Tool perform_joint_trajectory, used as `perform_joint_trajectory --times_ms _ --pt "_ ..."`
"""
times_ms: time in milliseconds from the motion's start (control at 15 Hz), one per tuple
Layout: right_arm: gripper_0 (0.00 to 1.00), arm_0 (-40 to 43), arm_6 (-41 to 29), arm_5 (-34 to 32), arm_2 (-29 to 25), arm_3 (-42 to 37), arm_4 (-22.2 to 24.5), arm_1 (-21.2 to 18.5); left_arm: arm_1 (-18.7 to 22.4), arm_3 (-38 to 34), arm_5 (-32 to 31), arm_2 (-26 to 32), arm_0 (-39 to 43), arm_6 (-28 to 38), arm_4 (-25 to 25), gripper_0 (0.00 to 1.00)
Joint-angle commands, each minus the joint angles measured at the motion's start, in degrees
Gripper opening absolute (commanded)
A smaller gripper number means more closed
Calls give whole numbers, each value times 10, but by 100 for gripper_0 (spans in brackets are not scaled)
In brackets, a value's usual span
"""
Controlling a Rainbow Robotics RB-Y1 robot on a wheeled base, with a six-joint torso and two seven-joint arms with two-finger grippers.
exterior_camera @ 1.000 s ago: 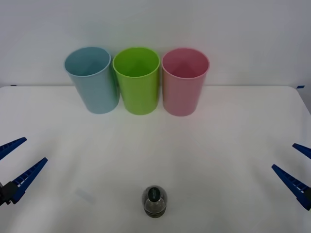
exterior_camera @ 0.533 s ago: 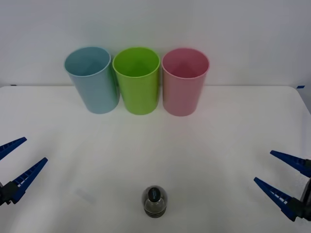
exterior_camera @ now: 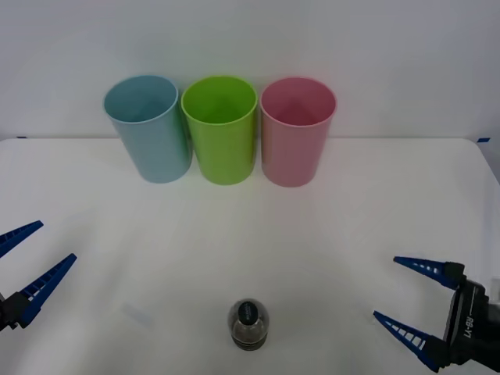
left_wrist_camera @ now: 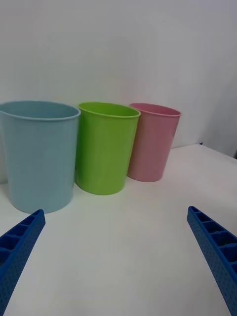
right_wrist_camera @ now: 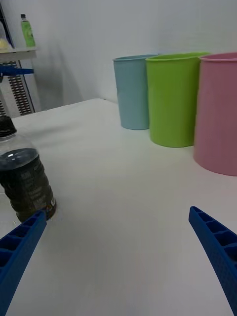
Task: Grasp the object on the table and drop it into the matching bin: aluminum can to the light blue bin, PET bottle to the pink bin.
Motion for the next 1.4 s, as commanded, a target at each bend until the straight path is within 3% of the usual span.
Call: perform_joint_trajectory --times_ms 67,733,1067,1400 --pt "100 -19 10 -25 24 25 18 0 0 0 0 0 0 0 0 100" --pt "100 -47 30 -16 156 31 31 -3 0 0 0 0 0 0 0 100" --pt "100 -56 47 26 209 31 34 -2 0 0 0 0 0 0 0 100" --pt "100 -63 72 50 229 31 54 33 0 0 0 0 0 0 0 100"
